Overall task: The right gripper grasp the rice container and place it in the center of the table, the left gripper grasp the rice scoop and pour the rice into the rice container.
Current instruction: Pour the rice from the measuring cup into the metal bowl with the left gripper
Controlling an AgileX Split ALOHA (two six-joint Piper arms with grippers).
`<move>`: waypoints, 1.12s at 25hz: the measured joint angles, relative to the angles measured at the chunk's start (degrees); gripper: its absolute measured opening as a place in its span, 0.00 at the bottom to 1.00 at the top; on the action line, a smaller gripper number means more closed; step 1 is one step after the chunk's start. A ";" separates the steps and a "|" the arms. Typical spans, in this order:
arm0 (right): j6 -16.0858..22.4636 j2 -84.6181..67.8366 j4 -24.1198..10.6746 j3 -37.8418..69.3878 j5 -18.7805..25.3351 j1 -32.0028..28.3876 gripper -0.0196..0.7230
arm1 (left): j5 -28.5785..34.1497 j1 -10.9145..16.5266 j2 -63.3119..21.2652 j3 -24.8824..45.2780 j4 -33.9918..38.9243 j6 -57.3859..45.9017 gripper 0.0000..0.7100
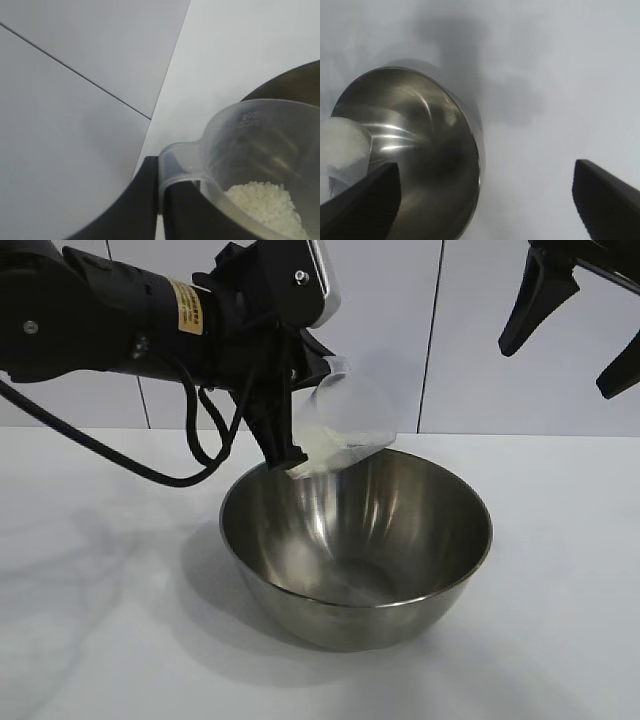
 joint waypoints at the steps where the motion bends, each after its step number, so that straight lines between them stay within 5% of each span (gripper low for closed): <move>1: 0.00 0.00 0.00 0.00 0.00 0.00 0.89 | 0.00 0.00 0.09 -0.26 0.00 1.67 0.01; 8: -0.22 0.00 0.00 0.00 0.05 0.00 0.89 | 0.00 -0.07 0.09 -0.79 0.81 13.65 0.01; 18: -0.62 0.00 0.00 0.00 0.05 0.00 0.89 | -0.44 -2.24 1.72 -1.13 11.58 18.32 0.01; 28: -0.88 0.00 0.00 0.00 0.17 0.00 0.89 | -1.28 -3.27 3.02 -1.80 12.02 32.39 0.01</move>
